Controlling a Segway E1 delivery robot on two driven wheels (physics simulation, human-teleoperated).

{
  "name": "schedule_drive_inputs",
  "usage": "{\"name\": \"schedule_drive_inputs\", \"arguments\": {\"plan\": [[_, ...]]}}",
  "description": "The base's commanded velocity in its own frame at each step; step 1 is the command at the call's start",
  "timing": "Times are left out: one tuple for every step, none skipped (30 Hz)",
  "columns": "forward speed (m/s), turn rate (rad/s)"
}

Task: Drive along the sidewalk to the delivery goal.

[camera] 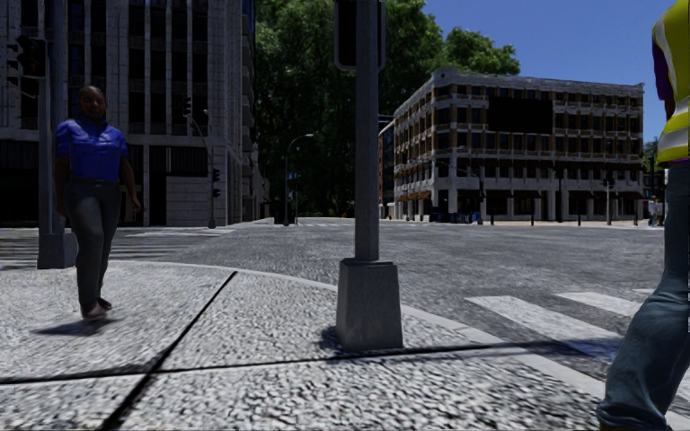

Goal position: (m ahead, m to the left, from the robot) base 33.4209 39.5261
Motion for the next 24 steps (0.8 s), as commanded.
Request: {"name": "schedule_drive_inputs", "arguments": {"plan": [[0.0, 0.59], [0.0, 0.59], [0.0, 0.56], [0.0, 0.55], [0.0, 0.55], [0.0, 0.55], [0.0, 0.55], [0.0, 0.55], [0.0, 0.55], [0.0, 0.55], [0.0, 0.55], [0.0, 0.55], [0.0, 0.55], [0.0, 0.55], [0.0, 0.59], [0.0, 0.65], [0.0, 0.74], [0.0, 0.74], [0.0, 0.8], [0.0, 0.83], [0.0, 0.83], [0.0, 0.85], [0.0, 0.86], [0.0, 0.89]]}}
